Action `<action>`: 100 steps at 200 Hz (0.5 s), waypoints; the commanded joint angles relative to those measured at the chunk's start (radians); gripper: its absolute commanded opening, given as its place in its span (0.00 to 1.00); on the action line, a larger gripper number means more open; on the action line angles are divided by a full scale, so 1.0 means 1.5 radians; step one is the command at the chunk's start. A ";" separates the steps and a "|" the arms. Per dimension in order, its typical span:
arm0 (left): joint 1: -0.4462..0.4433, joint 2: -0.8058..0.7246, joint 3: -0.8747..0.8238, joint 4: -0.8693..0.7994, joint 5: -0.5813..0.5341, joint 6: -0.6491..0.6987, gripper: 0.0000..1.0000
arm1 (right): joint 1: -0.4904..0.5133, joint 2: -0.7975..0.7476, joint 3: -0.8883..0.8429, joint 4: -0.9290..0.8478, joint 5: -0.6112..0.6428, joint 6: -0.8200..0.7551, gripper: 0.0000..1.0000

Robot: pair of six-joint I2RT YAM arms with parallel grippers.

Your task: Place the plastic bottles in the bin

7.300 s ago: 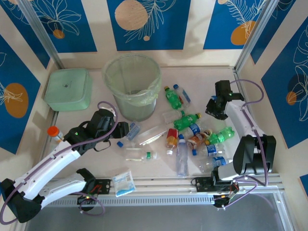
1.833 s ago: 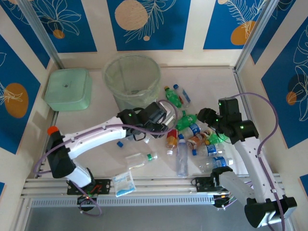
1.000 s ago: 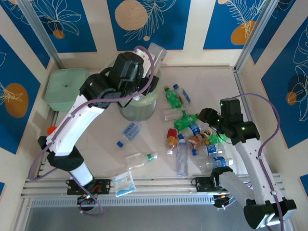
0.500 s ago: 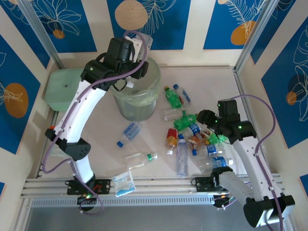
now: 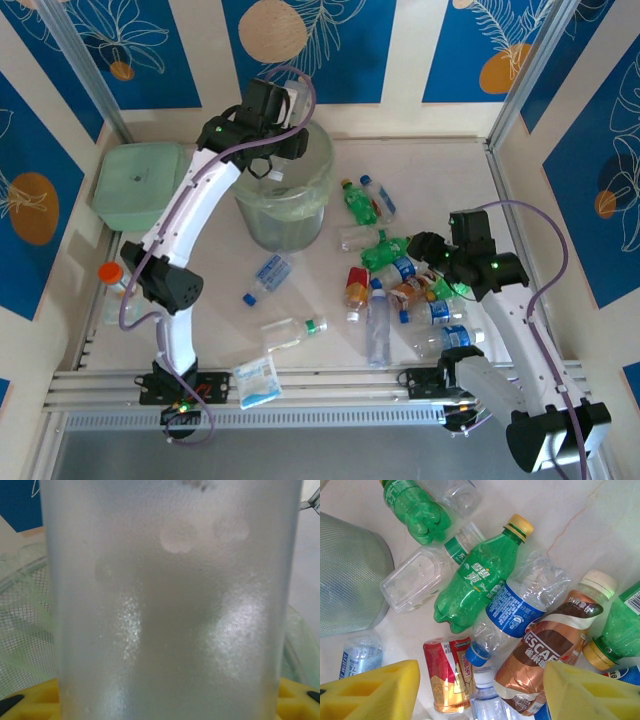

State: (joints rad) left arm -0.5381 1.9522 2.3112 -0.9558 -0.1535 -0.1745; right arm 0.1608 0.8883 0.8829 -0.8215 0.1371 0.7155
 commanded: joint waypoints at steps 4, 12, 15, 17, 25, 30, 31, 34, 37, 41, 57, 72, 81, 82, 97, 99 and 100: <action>0.011 0.000 -0.019 0.031 0.006 0.007 0.52 | 0.004 -0.003 -0.010 0.006 -0.013 0.008 0.67; 0.014 -0.006 -0.038 0.041 0.004 0.007 0.52 | 0.004 -0.003 -0.011 0.005 -0.012 0.008 0.67; 0.015 -0.009 -0.046 0.045 0.004 0.007 0.52 | 0.003 -0.004 -0.012 0.006 -0.012 0.007 0.67; 0.016 -0.011 -0.053 0.048 0.004 0.006 0.52 | 0.003 -0.004 -0.012 0.005 -0.012 0.007 0.67; 0.018 -0.021 -0.077 0.063 0.004 0.003 0.52 | 0.003 -0.004 -0.012 0.005 -0.011 0.007 0.67; 0.020 -0.029 -0.093 0.073 0.003 0.002 0.53 | 0.003 -0.004 -0.012 0.006 -0.011 0.007 0.67; 0.021 -0.030 -0.097 0.074 0.003 0.001 0.53 | 0.003 -0.003 -0.012 0.006 -0.011 0.007 0.67; 0.022 -0.035 -0.107 0.081 0.002 -0.001 0.53 | 0.002 -0.004 -0.012 0.006 -0.010 0.007 0.67; 0.023 -0.040 -0.117 0.088 0.002 -0.002 0.53 | 0.002 -0.004 -0.012 0.007 -0.010 0.007 0.67; 0.024 -0.046 -0.131 0.097 0.003 -0.003 0.55 | 0.003 -0.004 -0.013 0.007 -0.011 0.007 0.67; 0.027 -0.069 -0.179 0.128 0.009 -0.008 0.61 | 0.003 -0.004 -0.012 0.007 -0.011 0.006 0.67; 0.027 -0.083 -0.203 0.145 0.011 -0.009 0.67 | 0.003 -0.005 -0.012 0.005 -0.010 0.005 0.67; 0.027 -0.086 -0.209 0.149 0.011 -0.010 0.72 | 0.002 -0.006 -0.012 0.004 -0.010 0.005 0.67; 0.027 -0.086 -0.209 0.149 0.011 -0.010 0.72 | 0.003 -0.006 -0.011 0.004 -0.010 0.005 0.67; 0.027 -0.087 -0.209 0.145 0.009 -0.009 0.82 | 0.002 -0.008 -0.010 0.003 -0.010 0.005 0.67; 0.027 -0.087 -0.209 0.146 0.009 -0.009 0.82 | 0.002 -0.008 -0.009 0.002 -0.010 0.005 0.67; 0.027 -0.087 -0.209 0.145 0.009 -0.008 0.82 | 0.002 -0.009 -0.010 0.002 -0.010 0.005 0.67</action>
State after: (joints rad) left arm -0.5041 1.8896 1.9965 -0.7975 -0.1497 -0.1883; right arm 0.1616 0.8879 0.8726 -0.8211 0.1375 0.7155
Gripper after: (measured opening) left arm 0.779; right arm 0.667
